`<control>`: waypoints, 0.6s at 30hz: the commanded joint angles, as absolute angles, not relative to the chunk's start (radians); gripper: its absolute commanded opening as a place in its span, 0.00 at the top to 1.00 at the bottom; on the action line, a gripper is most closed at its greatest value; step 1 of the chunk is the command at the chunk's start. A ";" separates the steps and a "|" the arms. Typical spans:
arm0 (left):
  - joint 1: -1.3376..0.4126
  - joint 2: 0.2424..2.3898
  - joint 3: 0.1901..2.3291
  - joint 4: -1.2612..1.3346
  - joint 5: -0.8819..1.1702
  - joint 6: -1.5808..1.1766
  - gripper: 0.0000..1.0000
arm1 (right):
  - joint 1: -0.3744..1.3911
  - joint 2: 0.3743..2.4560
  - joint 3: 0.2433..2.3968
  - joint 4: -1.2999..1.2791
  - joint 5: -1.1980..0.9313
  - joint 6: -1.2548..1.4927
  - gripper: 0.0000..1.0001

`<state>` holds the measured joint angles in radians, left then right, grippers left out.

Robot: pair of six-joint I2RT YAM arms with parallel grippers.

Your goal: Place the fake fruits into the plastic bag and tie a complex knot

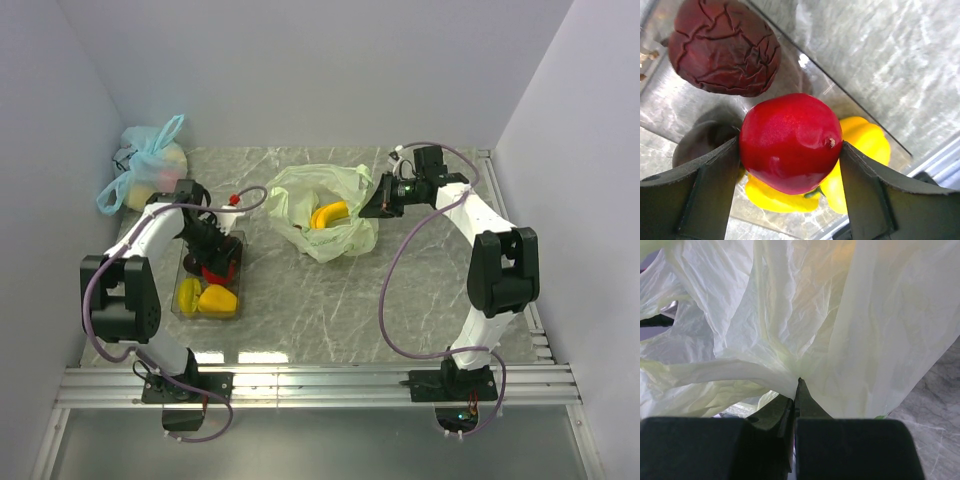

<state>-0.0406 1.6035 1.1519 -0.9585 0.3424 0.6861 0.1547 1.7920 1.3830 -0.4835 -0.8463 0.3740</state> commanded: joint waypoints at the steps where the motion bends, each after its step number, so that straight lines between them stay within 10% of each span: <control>1: -0.043 1.559 1.227 -1.051 0.408 0.692 0.45 | 0.161 1.807 1.427 -0.494 -0.853 0.351 1.00; 18: -0.124 1.572 1.874 -0.907 0.563 0.292 0.61 | 0.166 1.816 1.437 -0.489 -0.856 0.362 1.00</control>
<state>-0.0700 1.5314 1.7584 -1.0721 0.4938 0.4625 0.1551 1.8221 1.3895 -0.5007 -0.8539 0.3691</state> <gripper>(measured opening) 0.778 0.006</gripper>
